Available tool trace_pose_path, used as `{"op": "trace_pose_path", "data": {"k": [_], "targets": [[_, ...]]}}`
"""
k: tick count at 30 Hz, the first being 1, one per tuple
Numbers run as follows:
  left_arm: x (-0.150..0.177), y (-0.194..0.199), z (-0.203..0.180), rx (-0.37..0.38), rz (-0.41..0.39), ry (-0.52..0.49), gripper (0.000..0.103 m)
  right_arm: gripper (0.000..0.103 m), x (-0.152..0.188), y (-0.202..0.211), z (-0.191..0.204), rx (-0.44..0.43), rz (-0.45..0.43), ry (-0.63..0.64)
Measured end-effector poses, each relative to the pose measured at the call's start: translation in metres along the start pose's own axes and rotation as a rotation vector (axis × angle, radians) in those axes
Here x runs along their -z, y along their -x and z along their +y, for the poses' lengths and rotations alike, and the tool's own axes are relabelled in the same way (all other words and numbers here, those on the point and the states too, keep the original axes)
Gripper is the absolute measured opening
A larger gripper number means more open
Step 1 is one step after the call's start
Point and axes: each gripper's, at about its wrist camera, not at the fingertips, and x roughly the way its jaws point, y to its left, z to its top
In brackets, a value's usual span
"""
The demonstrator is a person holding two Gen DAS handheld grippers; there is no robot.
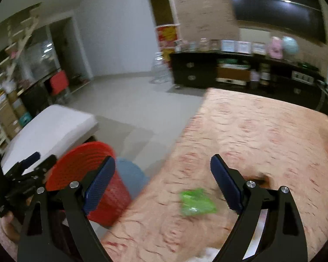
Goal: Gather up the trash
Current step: 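Reach to the table and grasp the green snack packet with the left tool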
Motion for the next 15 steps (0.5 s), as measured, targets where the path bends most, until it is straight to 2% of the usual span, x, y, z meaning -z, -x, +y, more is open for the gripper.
{"op": "trace_pose_path", "data": {"k": [4, 8, 10, 15], "targets": [[0.003, 0.002, -0.023, 0.052, 0.008, -0.033, 0.088, 0.087, 0.013, 0.026, -0.044, 0.106, -0.018, -0.069], [0.008, 0.003, -0.05, 0.103, 0.01, -0.084, 0.088, 0.089, 0.026, 0.043, -0.078, 0.174, -0.028, -0.118], [0.012, 0.002, -0.068, 0.14, 0.024, -0.122, 0.088, 0.092, 0.031, 0.049, -0.094, 0.19, -0.034, -0.156], [0.024, -0.012, -0.109, 0.223, 0.097, -0.197, 0.088, 0.093, 0.039, 0.053, -0.113, 0.204, -0.026, -0.195]]}}
